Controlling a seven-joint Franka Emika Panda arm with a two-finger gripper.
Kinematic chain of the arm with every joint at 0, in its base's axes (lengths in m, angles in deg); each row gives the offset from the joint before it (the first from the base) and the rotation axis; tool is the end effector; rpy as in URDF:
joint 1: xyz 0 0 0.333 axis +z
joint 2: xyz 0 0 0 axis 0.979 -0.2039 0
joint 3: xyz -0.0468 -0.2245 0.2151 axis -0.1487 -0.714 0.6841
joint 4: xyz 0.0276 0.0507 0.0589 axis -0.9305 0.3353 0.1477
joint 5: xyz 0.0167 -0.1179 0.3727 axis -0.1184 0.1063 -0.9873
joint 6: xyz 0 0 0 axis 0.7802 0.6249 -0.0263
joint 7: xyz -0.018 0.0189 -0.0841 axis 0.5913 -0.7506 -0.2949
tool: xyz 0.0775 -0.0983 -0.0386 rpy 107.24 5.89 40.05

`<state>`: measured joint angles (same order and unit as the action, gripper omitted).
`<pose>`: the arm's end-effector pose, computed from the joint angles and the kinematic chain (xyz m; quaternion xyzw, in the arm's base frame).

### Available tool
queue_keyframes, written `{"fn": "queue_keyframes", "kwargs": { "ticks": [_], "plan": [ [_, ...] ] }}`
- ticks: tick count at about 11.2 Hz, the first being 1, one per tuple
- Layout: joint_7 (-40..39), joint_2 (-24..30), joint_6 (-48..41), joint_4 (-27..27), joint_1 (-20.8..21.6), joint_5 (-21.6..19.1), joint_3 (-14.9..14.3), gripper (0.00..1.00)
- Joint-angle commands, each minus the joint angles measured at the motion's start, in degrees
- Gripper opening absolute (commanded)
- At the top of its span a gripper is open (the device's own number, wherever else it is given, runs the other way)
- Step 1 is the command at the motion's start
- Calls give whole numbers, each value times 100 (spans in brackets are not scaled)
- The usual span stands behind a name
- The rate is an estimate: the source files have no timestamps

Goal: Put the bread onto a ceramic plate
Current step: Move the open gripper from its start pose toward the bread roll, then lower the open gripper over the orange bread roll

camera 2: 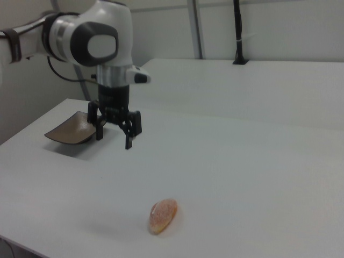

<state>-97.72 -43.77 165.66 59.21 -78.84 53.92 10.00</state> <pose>0.5071 -0.0090 0.5244 -0.9867 -0.0856 0.1255 0.0583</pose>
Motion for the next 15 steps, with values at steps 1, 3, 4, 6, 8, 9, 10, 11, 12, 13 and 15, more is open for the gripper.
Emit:
{"fn": "queue_keyframes", "kwargs": {
  "ticks": [1, 3, 4, 6, 8, 9, 10, 11, 12, 13, 15],
  "plan": [
    [-368, 203, 77, 837, 8, 418, -34, 100],
    [-386, 203, 365, 1232, -89, 542, -43, 100],
    [-386, 203, 628, 1512, -115, 578, -78, 100],
    [-386, 194, 1278, 1961, -142, 779, -95, 100],
    [-386, 177, 2059, 2340, -238, 885, -122, 100],
    [-377, 151, 2516, 2594, -273, 990, -122, 100],
    [-360, 150, 3007, 2840, -282, 1113, -122, 100],
    [-342, 133, 3387, 2982, -335, 1140, -122, 100],
    [-325, 54, 3643, 3018, -379, 1140, -122, 100],
    [-290, -51, 3906, 3027, -397, 1140, -122, 100],
    [-193, -297, 4407, 3088, -414, 1140, -131, 100]
  ]
}}
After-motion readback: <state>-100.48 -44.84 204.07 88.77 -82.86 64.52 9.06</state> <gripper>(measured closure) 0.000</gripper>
